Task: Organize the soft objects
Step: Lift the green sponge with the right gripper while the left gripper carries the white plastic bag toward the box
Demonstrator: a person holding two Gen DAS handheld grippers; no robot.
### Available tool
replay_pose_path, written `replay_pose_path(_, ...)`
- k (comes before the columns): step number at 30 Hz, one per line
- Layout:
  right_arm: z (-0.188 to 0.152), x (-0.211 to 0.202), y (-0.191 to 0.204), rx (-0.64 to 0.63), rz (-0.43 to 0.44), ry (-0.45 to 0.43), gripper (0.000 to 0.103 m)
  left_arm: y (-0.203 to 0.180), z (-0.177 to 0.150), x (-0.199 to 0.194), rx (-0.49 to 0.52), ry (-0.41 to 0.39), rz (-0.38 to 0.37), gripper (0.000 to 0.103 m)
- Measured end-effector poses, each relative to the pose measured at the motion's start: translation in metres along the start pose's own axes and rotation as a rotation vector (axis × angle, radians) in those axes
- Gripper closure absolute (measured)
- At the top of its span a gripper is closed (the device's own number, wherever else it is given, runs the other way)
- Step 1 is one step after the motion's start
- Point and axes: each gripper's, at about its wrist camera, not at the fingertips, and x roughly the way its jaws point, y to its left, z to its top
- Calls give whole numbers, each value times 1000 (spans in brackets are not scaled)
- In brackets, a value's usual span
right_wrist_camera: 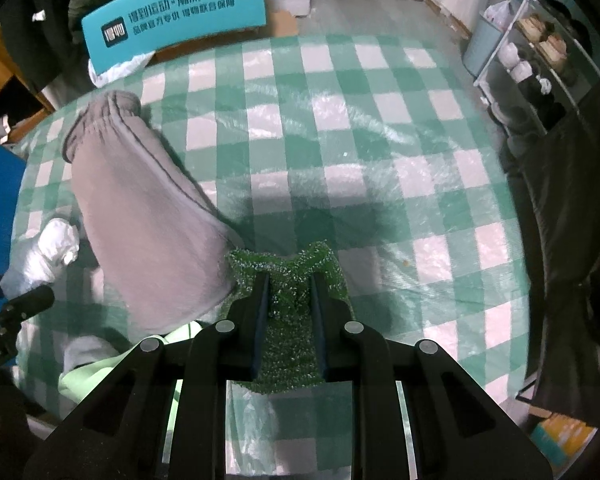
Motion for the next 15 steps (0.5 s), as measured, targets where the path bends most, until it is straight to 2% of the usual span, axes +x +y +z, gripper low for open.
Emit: replay_pose_path(15, -3, -47, 14, -19, 42, -103, 86, 4, -9, -40, -2, -85, 23, 60)
